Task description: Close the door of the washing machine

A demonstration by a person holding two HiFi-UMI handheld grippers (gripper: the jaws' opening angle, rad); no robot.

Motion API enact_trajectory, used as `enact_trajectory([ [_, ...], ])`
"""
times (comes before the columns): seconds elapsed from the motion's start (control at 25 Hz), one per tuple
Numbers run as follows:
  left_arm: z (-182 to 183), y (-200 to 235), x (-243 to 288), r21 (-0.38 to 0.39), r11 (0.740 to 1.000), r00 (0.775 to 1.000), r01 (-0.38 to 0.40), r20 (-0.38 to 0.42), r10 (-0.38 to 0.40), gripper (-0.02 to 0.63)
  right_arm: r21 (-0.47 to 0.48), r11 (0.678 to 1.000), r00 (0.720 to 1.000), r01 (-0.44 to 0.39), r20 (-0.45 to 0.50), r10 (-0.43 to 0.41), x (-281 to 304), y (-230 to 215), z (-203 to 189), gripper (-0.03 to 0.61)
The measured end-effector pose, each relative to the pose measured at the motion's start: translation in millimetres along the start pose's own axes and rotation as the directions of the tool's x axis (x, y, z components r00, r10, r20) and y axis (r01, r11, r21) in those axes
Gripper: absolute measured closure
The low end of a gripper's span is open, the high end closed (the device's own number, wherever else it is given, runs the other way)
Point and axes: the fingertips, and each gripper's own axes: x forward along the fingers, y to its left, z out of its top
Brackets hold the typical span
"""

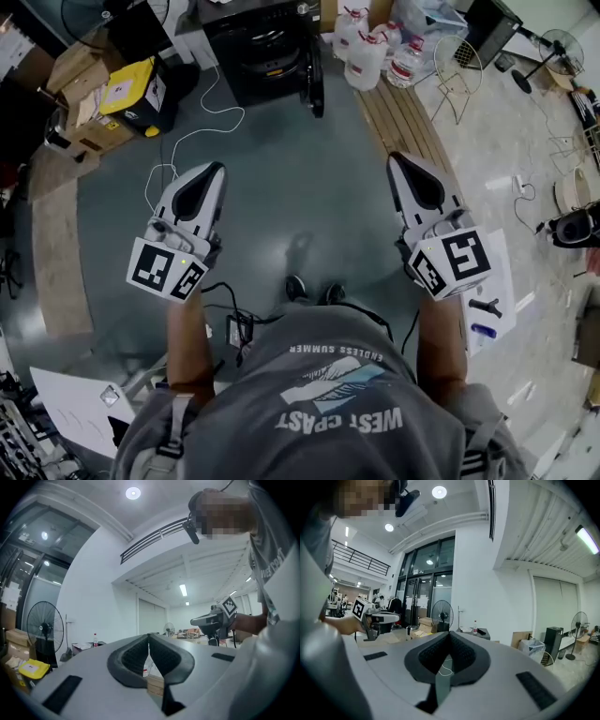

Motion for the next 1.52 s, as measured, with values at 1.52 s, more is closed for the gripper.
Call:
enact_trajectory([
  [1.52,-31.0,146.7,157.5,0.021,0.98,0.977,-0.197,-0.083,0.198,0.591,0.095,0.969,0.974,-0.227,0.035,0.225,242.6,-127.5,-8.3,0.549],
])
